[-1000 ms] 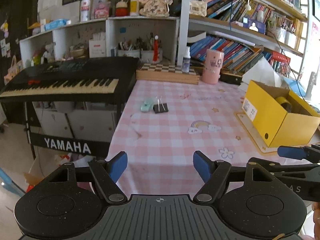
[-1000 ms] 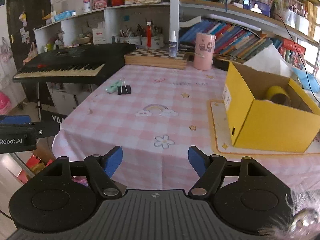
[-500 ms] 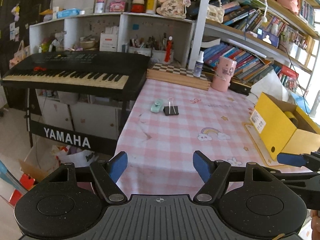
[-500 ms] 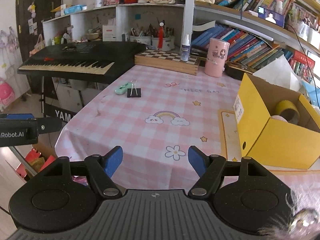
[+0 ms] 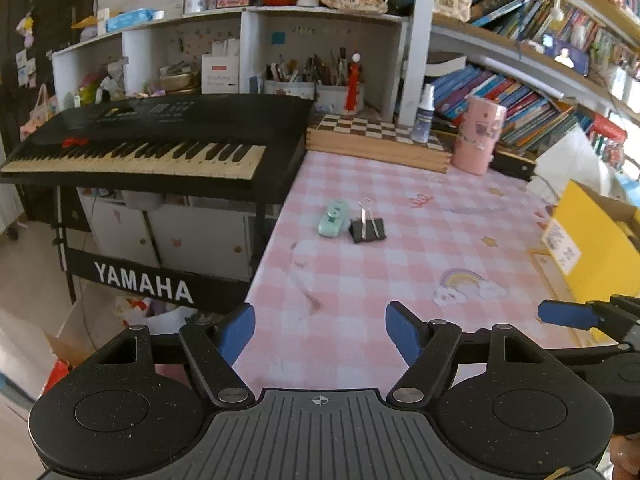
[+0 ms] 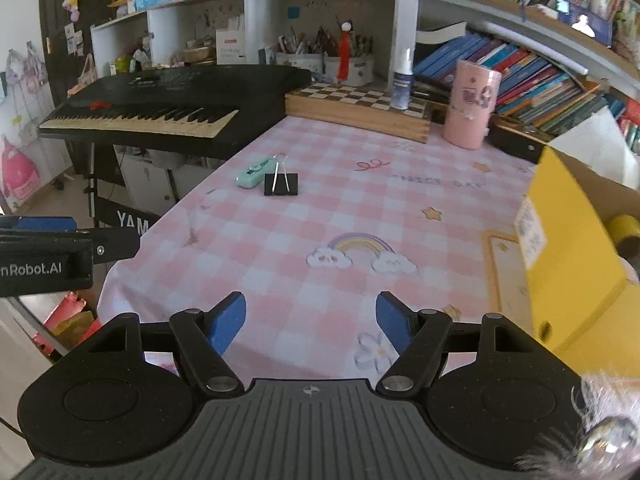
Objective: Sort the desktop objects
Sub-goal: 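Grasp the mint-green eraser with the left tool while the right tool grasps the black binder clip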
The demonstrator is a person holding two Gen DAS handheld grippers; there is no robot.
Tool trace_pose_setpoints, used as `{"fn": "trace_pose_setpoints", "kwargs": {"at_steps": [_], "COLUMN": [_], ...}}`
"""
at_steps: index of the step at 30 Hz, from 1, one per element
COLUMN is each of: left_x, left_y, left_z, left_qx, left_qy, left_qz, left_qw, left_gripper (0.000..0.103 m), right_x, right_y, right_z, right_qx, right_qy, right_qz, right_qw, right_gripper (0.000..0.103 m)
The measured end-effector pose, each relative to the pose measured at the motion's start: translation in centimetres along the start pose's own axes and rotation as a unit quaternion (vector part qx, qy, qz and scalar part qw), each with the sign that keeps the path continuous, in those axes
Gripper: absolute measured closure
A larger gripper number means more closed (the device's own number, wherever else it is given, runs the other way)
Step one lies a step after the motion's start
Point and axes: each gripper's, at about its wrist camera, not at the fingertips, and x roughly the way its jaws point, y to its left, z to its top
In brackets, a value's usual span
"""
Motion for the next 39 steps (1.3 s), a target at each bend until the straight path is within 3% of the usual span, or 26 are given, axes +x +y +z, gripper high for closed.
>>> {"fn": "trace_pose_setpoints", "kwargs": {"at_steps": [10, 24, 29, 31, 36, 39], "left_x": [6.1, 10.5, 11.6, 12.1, 14.1, 15.9], "left_y": [0.4, 2.7, 2.2, 1.9, 0.9, -0.2], "left_z": [4.9, 7.2, 7.6, 7.6, 7.9, 7.9], "left_qx": [-0.004, -0.02, -0.009, -0.004, 0.006, 0.02], "left_qy": [0.002, 0.026, 0.031, 0.037, 0.047, 0.055], "left_qz": [0.036, 0.084, 0.077, 0.064, 0.034, 0.01], "left_qw": [0.9993, 0.9959, 0.9965, 0.9972, 0.9983, 0.9982], "left_gripper": [0.029, 0.029, 0.03, 0.031, 0.033, 0.039], "right_x": [7.5, 17.3, 19.2, 19.4, 18.4, 16.9], "right_y": [-0.2, 0.8, 0.9, 0.5, -2.6, -4.7], "right_z": [4.6, 8.5, 9.0, 9.3, 10.1, 10.5], "right_qx": [-0.005, 0.006, -0.002, -0.007, 0.018, 0.025], "right_qy": [0.007, 0.024, 0.025, 0.017, 0.012, 0.003], "right_qz": [0.023, 0.039, 0.048, 0.052, 0.056, 0.046], "right_qw": [1.0, 0.999, 0.999, 0.998, 0.998, 0.999], "right_gripper": [0.033, 0.035, 0.046, 0.065, 0.065, 0.065]}}
